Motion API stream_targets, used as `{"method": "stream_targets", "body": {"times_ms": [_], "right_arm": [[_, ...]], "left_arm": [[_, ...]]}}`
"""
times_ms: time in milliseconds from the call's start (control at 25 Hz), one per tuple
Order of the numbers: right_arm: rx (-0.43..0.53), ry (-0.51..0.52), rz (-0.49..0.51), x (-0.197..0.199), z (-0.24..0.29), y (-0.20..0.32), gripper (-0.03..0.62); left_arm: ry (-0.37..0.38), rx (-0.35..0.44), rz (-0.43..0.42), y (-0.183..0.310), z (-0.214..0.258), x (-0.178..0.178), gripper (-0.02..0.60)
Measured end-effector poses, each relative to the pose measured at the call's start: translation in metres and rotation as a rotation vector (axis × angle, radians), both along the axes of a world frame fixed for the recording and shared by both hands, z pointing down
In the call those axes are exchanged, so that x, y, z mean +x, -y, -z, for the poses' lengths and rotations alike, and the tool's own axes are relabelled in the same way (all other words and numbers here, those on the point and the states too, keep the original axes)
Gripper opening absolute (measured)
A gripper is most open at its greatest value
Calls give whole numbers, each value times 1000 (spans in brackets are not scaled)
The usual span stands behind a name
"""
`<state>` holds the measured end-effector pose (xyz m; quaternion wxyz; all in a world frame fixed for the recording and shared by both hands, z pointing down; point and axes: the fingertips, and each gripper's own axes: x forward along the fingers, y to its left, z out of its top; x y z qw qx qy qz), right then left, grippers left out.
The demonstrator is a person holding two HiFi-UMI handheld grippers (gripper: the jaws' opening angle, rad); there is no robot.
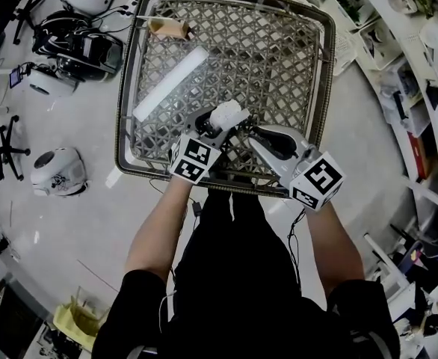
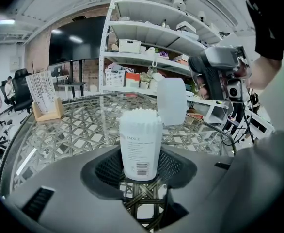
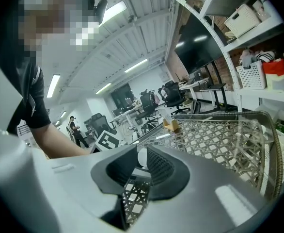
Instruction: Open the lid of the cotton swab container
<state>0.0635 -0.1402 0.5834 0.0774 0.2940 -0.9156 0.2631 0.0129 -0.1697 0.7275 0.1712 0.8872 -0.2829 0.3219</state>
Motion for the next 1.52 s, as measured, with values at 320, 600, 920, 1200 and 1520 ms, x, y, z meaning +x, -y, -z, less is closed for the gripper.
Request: {"method": "stream_targets", "body": {"times_ms": [320, 600, 920, 1200, 1520], "right_arm": [[-2, -10, -18, 6, 6, -2, 75], [27, -14, -42, 10, 40, -1, 63], [66, -9, -46, 9, 77, -4, 56], [66, -15, -40, 11, 85, -10, 55], [55, -13, -30, 10, 76, -14, 55]], "left_arm": [[20, -32, 5, -18, -5, 7, 201], [60, -50, 3, -29, 17, -5, 212], [40, -3, 12, -26, 59, -20, 216], [19, -1, 5, -32, 67, -18, 216], [7, 34, -30, -28, 73, 4, 215]]}}
